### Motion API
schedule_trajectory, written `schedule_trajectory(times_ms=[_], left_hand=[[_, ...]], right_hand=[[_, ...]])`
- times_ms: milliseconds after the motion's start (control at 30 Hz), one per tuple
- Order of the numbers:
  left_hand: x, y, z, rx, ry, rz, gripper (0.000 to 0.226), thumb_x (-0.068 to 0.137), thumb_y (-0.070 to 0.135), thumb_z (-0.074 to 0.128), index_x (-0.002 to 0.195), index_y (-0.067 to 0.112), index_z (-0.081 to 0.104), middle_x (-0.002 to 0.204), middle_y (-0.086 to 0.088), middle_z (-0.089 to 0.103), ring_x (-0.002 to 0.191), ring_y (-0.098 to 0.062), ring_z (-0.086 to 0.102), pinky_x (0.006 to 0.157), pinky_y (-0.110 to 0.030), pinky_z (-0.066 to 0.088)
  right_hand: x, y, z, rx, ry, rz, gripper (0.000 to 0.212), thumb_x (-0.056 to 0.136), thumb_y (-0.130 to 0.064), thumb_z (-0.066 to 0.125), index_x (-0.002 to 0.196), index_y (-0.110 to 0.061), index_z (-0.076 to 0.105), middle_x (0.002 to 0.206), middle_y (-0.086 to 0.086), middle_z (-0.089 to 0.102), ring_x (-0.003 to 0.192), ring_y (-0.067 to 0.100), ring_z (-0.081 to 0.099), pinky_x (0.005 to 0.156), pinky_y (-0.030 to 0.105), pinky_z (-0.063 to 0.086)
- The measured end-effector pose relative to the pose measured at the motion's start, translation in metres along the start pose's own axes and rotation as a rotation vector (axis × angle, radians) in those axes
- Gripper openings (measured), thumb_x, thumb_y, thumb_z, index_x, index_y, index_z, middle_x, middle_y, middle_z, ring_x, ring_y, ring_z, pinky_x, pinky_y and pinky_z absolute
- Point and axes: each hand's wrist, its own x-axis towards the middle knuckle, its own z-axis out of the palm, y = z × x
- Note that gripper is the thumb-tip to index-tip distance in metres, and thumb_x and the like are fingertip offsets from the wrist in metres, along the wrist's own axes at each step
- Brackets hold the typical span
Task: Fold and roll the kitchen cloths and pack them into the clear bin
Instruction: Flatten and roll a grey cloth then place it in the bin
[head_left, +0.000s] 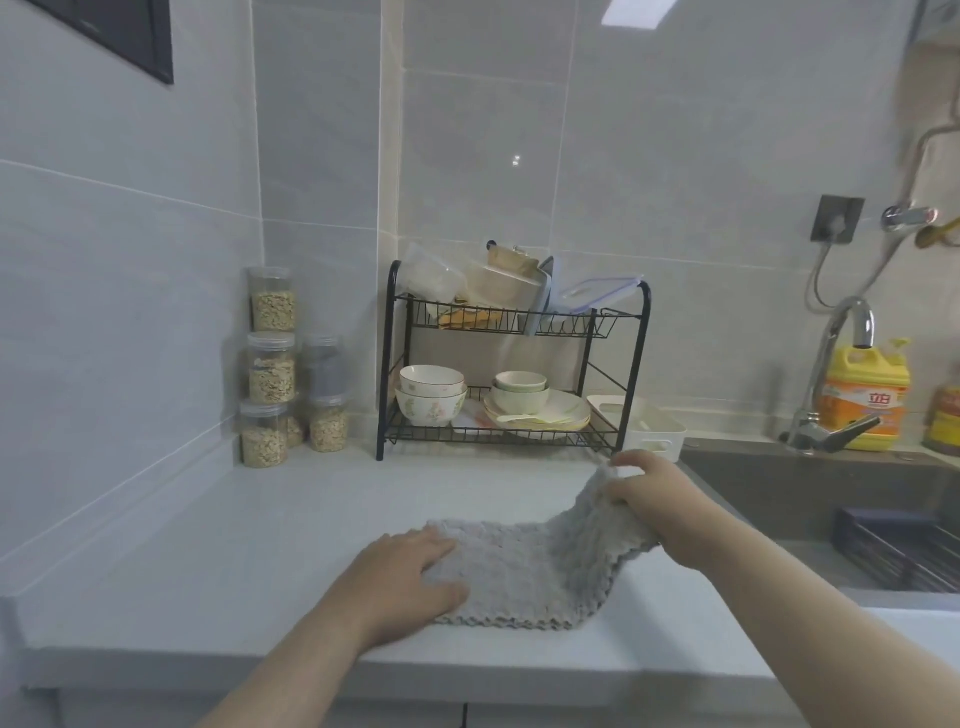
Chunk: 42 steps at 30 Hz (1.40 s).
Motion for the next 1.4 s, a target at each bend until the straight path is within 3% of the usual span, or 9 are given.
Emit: schedule_trajectory(times_ms=[167,333,433,533,767,900,1033,1133,1400], left_hand=[[0.001,-0.005,-0.001,-0.207,0.082,-0.051,0.056,0.092,0.043,0.047,0.145,0.031,0.036,0.152,0.013,0.033,0.139,-0.009,0.031,0.112,-0.027,0.026],[0.005,-0.009,0.000,-0.020,0.165,-0.095,0.020,0.092,0.021,0.035,0.089,0.023,0.055,0.094,0.008,0.056,0.097,-0.018,0.052,0.096,-0.032,0.034],[0.010,-0.015,0.002,0.050,0.179,-0.085,0.021,0.087,0.016,0.036,0.069,0.021,0.046,0.078,0.007,0.049,0.084,-0.020,0.051,0.083,-0.034,0.035],[0.013,-0.016,0.003,0.064,0.178,-0.090,0.018,0.082,0.016,0.038,0.074,0.017,0.054,0.082,0.005,0.054,0.084,-0.022,0.051,0.087,-0.036,0.036],[0.011,-0.016,0.001,-0.033,0.162,-0.114,0.027,0.071,0.009,0.035,0.077,0.021,0.058,0.087,0.007,0.060,0.080,-0.019,0.045,0.103,-0.039,0.033],[0.007,-0.013,-0.002,-0.090,0.171,-0.138,0.024,0.074,0.010,0.034,0.074,0.022,0.054,0.081,0.004,0.062,0.077,-0.021,0.048,0.100,-0.042,0.040],[0.002,-0.010,-0.004,-0.244,0.222,-0.118,0.032,0.095,0.016,0.032,0.098,0.024,0.063,0.110,0.001,0.065,0.105,-0.025,0.056,0.106,-0.041,0.036],[0.001,-0.011,-0.004,-0.445,0.218,-0.072,0.043,0.102,0.036,0.031,0.144,0.032,0.037,0.149,0.012,0.038,0.138,-0.011,0.035,0.113,-0.032,0.028],[0.006,-0.010,0.002,-0.259,0.058,0.002,0.044,0.101,0.037,0.033,0.145,0.042,0.032,0.157,0.023,0.005,0.145,-0.009,0.019,0.120,-0.036,0.011]], right_hand=[[-0.003,-0.038,0.039,-0.055,-0.132,-0.069,0.027,0.075,0.004,0.055,0.083,-0.022,0.052,0.075,0.010,0.051,0.053,0.020,0.047,0.042,0.019,0.036],[-0.001,-0.049,0.097,-0.307,-0.161,-0.130,0.035,0.076,-0.001,0.051,0.110,0.002,0.057,0.090,0.021,0.059,0.074,0.032,0.063,0.055,0.029,0.050],[-0.002,-0.048,0.124,-0.464,-0.207,-0.127,0.016,0.078,0.000,0.049,0.064,0.001,0.042,0.066,0.011,0.039,0.056,0.020,0.035,0.055,0.026,0.025],[0.001,-0.043,0.145,-0.607,-0.246,-0.156,0.038,0.082,-0.002,0.050,0.059,-0.016,0.024,0.060,0.001,0.027,0.055,0.016,0.021,0.049,0.028,0.018],[-0.006,-0.037,0.167,-0.614,-0.231,-0.174,0.028,0.086,-0.013,0.055,0.064,-0.014,0.036,0.069,0.006,0.052,0.068,0.021,0.053,0.050,0.026,0.033],[-0.010,-0.032,0.166,-0.433,-0.292,-0.145,0.019,0.083,-0.013,0.053,0.069,-0.013,0.039,0.067,0.003,0.042,0.059,0.018,0.040,0.052,0.025,0.031],[-0.009,-0.030,0.133,-0.189,-0.210,-0.146,0.034,0.088,-0.013,0.048,0.120,-0.018,0.056,0.095,0.005,0.063,0.066,0.020,0.055,0.049,0.023,0.042],[-0.007,-0.011,0.094,-0.490,-0.044,-0.282,0.038,0.092,-0.013,0.042,0.126,-0.016,0.059,0.122,0.001,0.063,0.102,0.020,0.061,0.079,0.024,0.048],[-0.013,0.043,0.090,-0.687,-0.169,-0.334,0.047,0.101,-0.036,0.032,0.146,-0.021,0.033,0.150,0.002,0.037,0.135,0.023,0.036,0.109,0.038,0.031]])
